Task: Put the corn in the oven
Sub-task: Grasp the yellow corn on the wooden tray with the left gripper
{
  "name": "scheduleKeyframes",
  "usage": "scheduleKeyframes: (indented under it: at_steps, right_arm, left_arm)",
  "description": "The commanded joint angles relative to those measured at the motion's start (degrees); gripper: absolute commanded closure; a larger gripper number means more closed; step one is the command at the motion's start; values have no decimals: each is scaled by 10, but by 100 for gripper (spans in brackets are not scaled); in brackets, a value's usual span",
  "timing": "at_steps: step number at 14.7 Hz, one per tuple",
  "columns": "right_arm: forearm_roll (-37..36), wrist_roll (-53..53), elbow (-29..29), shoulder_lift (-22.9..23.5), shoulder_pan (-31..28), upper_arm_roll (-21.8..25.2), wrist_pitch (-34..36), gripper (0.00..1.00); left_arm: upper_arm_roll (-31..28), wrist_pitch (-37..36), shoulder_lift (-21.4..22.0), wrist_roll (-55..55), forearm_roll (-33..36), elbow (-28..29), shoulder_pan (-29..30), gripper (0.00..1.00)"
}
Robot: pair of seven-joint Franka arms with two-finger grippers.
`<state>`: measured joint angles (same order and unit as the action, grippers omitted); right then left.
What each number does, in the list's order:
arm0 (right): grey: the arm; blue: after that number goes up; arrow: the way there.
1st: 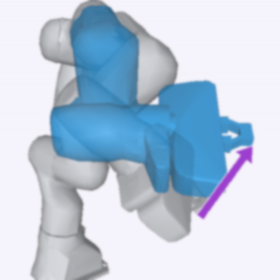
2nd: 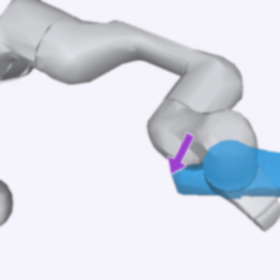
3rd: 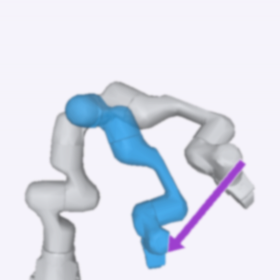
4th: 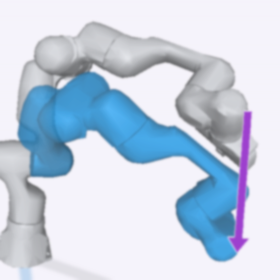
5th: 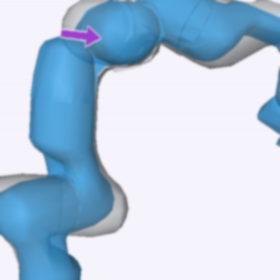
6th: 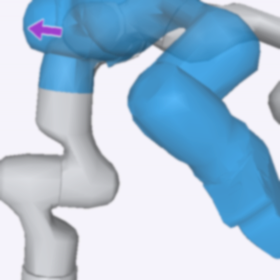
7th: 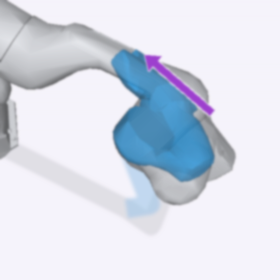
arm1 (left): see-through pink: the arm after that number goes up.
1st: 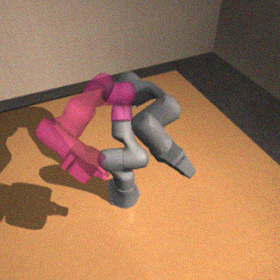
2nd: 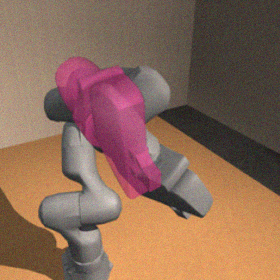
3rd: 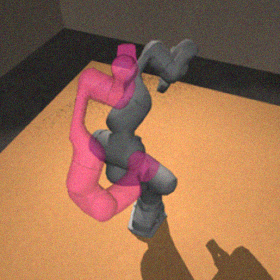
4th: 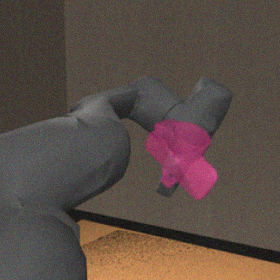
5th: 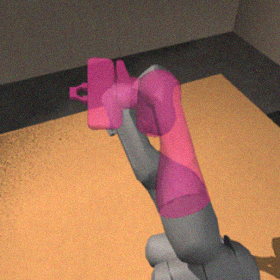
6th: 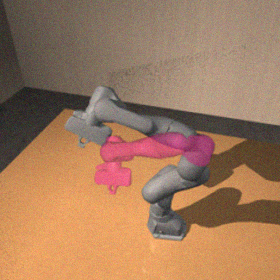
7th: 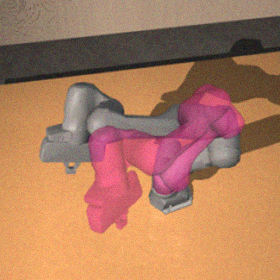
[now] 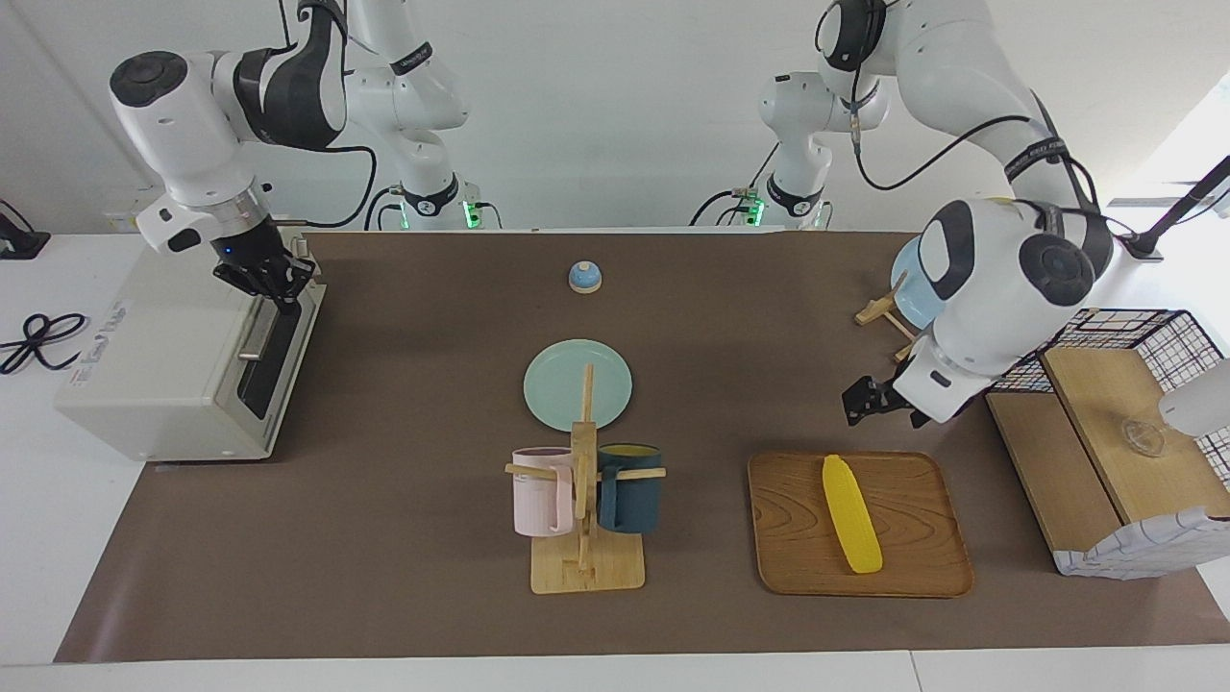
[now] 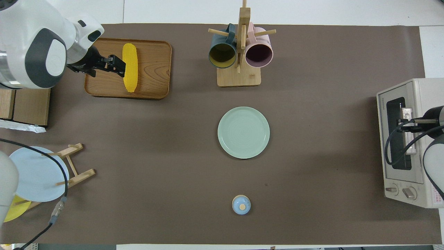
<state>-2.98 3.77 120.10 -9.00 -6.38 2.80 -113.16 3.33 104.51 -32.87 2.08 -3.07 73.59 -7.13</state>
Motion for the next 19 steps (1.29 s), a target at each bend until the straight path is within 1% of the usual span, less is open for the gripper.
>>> scheduleKeyframes:
  at_steps: [1, 3, 5, 7, 9, 10, 11, 12, 13, 15, 16, 17, 18, 19]
  right_arm:
    - [-18, -5, 8, 6, -14, -3, -19, 100]
    - [-34, -2, 8, 13, -14, -3, -28, 100]
    - [-52, 6, 8, 18, -17, -3, -32, 100]
    - [-55, 25, 7, 21, -21, -3, -32, 100]
    - [-64, 39, 8, 21, -28, -4, -31, 100]
    - [-64, 38, 8, 22, -29, -4, -30, 100]
    - [-63, 35, 8, 25, -29, -4, -29, 100]
    - [-61, 34, 9, 25, -29, -4, -28, 100]
    - [-56, 33, 10, 26, -29, -4, -28, 100]
    - [-50, 23, 15, 32, -28, -5, -29, 100]
    - [-37, 10, 15, 43, -20, -5, -30, 100]
    - [-25, 5, 15, 45, -14, -6, -29, 100]
    - [-19, 4, 20, 48, -10, -6, -31, 100]
    - [-13, 2, 22, 57, -5, -6, -42, 100]
  left_arm:
    - [10, 35, -103, -20, -5, -102, 5, 0]
    - [9, 79, -124, -23, -4, -102, 2, 0]
    - [9, 103, -141, -33, -1, -100, 1, 0]
    - [8, 113, -147, -44, 1, -98, 0, 0]
    - [8, 126, -146, -45, 2, -84, -1, 0]
    - [7, 137, -145, -46, 8, -80, -2, 2]
    - [8, 158, -142, -47, 19, -67, -4, 7]
    - [8, 170, -139, -48, 25, -51, -3, 17]
    - [8, 170, -139, -48, 27, -49, -3, 31]
    - [8, 165, -138, -47, 27, -50, -4, 64]
    - [8, 164, -137, -46, 22, -50, -4, 85]
    - [8, 160, -133, -45, 19, -51, -4, 100]
    - [9, 143, -128, -45, 17, -52, -4, 100]
    - [10, 121, -115, -42, 14, -53, -4, 100]
